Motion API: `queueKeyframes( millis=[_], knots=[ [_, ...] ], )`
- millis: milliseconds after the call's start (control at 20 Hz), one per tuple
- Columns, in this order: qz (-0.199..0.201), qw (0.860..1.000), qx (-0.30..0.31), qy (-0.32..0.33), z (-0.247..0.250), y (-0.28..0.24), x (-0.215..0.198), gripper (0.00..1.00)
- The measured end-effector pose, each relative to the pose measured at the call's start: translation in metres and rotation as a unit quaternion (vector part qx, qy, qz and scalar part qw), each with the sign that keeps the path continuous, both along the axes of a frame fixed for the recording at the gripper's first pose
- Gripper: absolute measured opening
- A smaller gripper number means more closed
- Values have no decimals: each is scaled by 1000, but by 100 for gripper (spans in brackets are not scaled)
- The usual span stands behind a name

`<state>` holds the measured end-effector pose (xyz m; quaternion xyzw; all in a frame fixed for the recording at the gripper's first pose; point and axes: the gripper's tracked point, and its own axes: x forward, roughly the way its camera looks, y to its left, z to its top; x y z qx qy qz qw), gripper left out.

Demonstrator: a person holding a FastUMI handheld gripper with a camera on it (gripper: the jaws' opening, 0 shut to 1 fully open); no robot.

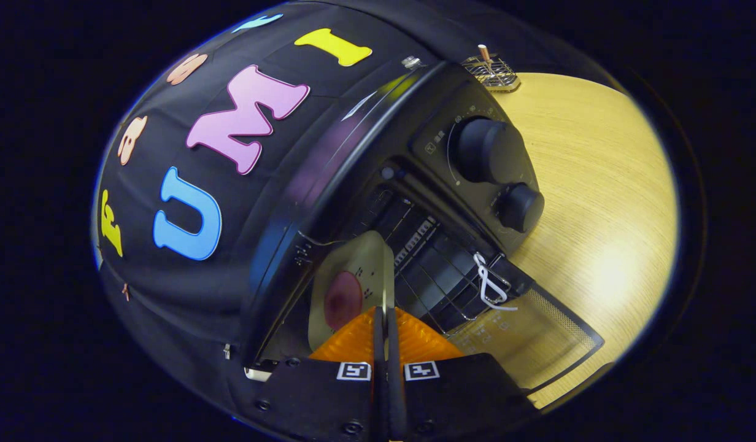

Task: Open the toaster oven, put the food inside, and close the toaster oven door.

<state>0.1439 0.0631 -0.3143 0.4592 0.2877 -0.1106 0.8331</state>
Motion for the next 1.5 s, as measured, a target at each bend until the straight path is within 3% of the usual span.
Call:
queueKeyframes(
  millis=[300, 400, 500, 650, 850, 1000, 1150, 1350, 1500],
  knots=[
    [6, 1000, -3, 18, -12, 5, -1, 7],
    [15, 1000, -9, 5, -3, 6, -5, 13],
    [23, 1000, -12, -1, 4, 7, -12, 35],
    [49, 998, -27, -1, 10, 12, -27, 97],
    [110, 990, -91, 18, 12, 14, -67, 99],
    [180, 970, -157, 32, 12, 15, -106, 99],
    [240, 945, -215, 56, 1, 18, -148, 99],
    [291, 914, -269, 91, -27, 17, -188, 99],
    [329, 878, -326, 124, -59, 8, -197, 99]
  ],
)
